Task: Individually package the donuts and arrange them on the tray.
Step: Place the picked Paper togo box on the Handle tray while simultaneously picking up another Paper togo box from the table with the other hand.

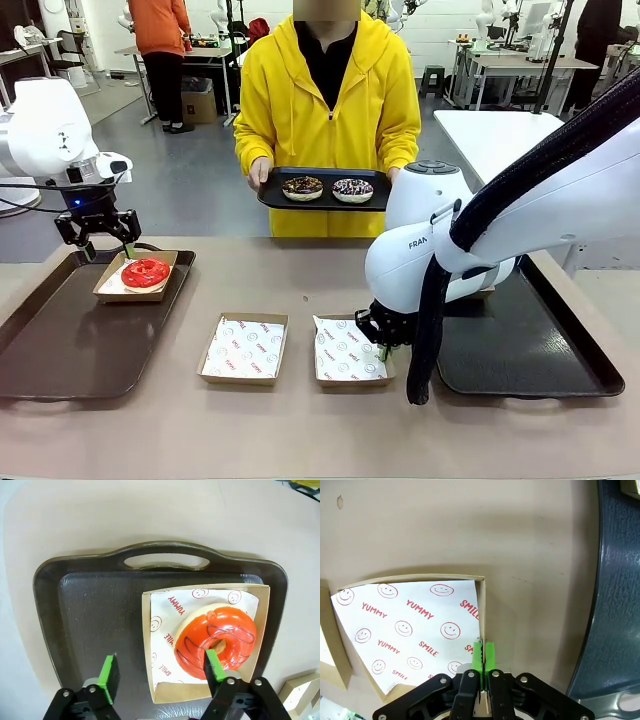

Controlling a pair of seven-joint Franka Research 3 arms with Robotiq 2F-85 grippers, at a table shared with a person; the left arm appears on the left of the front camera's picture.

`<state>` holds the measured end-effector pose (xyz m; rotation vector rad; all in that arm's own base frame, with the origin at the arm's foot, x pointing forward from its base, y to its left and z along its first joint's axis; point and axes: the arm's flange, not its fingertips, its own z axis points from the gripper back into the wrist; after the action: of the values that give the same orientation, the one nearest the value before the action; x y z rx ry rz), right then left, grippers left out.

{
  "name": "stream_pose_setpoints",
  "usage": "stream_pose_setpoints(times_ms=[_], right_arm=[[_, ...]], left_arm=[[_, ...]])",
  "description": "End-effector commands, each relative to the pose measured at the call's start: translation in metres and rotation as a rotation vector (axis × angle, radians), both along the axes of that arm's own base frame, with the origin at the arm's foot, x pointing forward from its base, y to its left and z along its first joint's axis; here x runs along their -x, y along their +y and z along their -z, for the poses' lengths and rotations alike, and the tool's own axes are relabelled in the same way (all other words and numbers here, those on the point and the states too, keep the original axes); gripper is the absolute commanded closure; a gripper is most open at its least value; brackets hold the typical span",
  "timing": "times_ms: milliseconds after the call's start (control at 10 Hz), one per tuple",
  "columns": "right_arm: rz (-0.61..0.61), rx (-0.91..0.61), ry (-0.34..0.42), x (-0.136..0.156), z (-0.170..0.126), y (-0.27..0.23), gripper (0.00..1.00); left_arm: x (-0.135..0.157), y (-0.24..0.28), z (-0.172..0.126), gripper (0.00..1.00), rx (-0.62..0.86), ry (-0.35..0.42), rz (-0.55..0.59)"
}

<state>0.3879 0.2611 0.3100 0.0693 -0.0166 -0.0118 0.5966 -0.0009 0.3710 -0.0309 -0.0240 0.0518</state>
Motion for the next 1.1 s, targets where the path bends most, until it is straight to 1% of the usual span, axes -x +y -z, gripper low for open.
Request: stream_pose_setpoints(times_ms=[0,200,400,500,600,700,800,1000], right_arm=[[0.033,0.024,-0.027,-0.004,0.002,0.006,1.00],[0.041,0.024,-0.022,-0.003,0.001,0.006,1.00],[0.027,0.031,-0.003,0.001,-0.013,0.008,1.00],[0.026,0.036,-0.013,0.002,-0.027,0.008,1.00],[0.034,0.027,-0.028,0.000,-0.048,0.005,1.00],[0.044,0.009,-0.038,-0.005,-0.068,0.000,1.00],[0.045,0.006,-0.041,-0.010,-0.088,-0.002,1.00],[0.084,0.017,-0.045,-0.028,-0.119,-0.003,1.00]], left_arm=[[0.003,0.002,-0.004,0.00,0.022,-0.004,0.010],[0.006,0.004,-0.008,0.00,0.053,0.001,0.013],[0.024,0.016,-0.025,0.00,0.156,0.045,0.043],[0.039,0.031,-0.039,0.00,0.251,0.057,0.060],[0.061,0.054,-0.057,0.00,0.368,0.050,0.063],[0.082,0.076,-0.072,0.00,0.436,0.033,0.050],[0.098,0.096,-0.080,0.00,0.480,0.023,0.008],[0.132,0.145,-0.097,0.00,0.700,0.004,-0.047]])
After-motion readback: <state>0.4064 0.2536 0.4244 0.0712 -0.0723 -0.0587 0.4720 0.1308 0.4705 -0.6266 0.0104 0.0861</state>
